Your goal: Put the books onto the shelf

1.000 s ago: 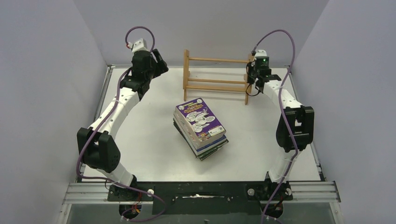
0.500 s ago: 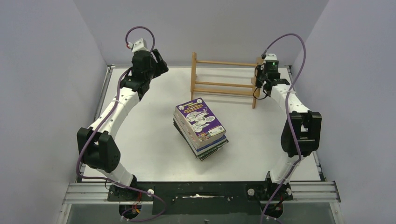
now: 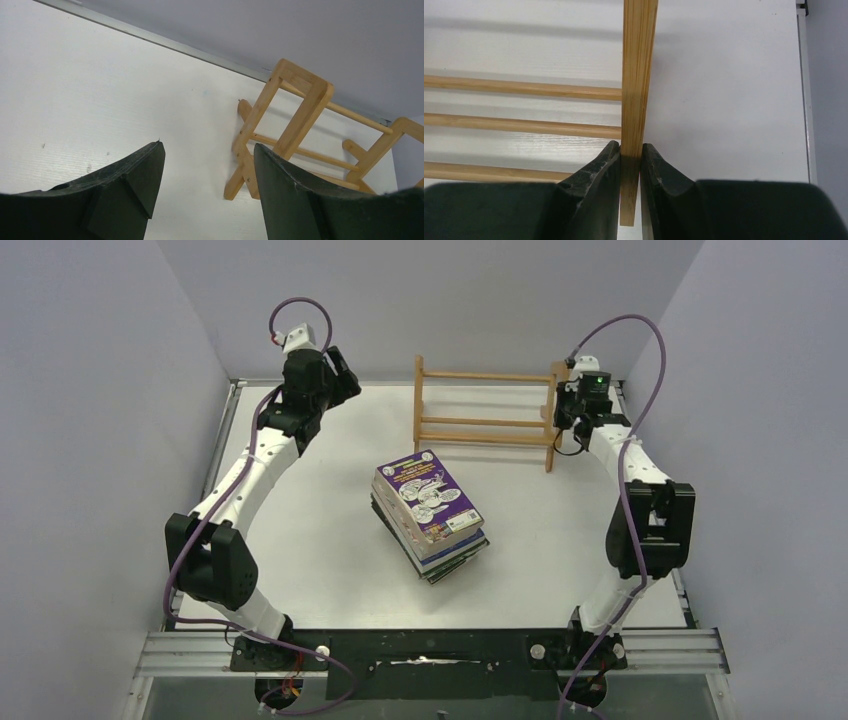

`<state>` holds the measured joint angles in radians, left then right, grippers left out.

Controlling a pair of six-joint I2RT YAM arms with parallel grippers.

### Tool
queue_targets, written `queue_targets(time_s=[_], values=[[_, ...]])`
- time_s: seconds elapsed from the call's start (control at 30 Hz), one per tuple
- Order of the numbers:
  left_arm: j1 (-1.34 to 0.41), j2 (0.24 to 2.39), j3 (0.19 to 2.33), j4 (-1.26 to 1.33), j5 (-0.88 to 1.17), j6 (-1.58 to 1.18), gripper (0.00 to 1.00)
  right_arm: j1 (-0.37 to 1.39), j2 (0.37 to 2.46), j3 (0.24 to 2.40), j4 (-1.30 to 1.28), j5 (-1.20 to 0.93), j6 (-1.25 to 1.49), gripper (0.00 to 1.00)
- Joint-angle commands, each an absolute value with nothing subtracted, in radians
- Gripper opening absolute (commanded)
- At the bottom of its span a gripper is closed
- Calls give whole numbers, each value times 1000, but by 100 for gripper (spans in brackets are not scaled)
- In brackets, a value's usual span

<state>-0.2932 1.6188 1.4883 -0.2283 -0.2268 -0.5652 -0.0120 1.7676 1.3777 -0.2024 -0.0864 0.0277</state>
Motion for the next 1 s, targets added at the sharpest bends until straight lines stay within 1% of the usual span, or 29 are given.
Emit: queue_targets(time_s=[0.0, 0.17, 0.33, 0.37, 0.4, 0.47, 0.53, 0.6, 0.67, 0.8, 0.97], values=[[-289, 1572, 1491, -200, -220, -562, 65, -27, 1781, 1424, -114, -236, -44, 0], [-288, 1566, 1488, -202, -224, -557, 65, -30, 1813, 1456, -125, -308, -97, 0], [-286, 1571, 1497, -205, -224, -553, 65, -30, 1855, 1503, -158, -320, -103, 1], [-286, 1573, 1499, -206, -223, -552, 65, -32, 1862, 1513, -167, -316, -100, 5], [-287, 1575, 1502, -209, -222, -552, 65, -32, 1865, 1519, -172, -309, -94, 13], [-285, 1575, 1504, -212, -224, -551, 65, -35, 1859, 1515, -168, -295, -77, 25], [-285, 1576, 1505, -212, -222, -551, 65, -40, 1847, 1497, -149, -283, -46, 47], [-284, 1576, 1506, -213, -223, -551, 65, -43, 1830, 1481, -135, -266, -24, 58], [-285, 1574, 1505, -212, -222, -551, 65, -44, 1814, 1463, -121, -246, -5, 73], [-284, 1567, 1498, -213, -221, -552, 65, -47, 1759, 1419, -82, -209, 22, 84], [-285, 1551, 1484, -212, -205, -551, 65, -51, 1655, 1393, -89, -183, 81, 87]])
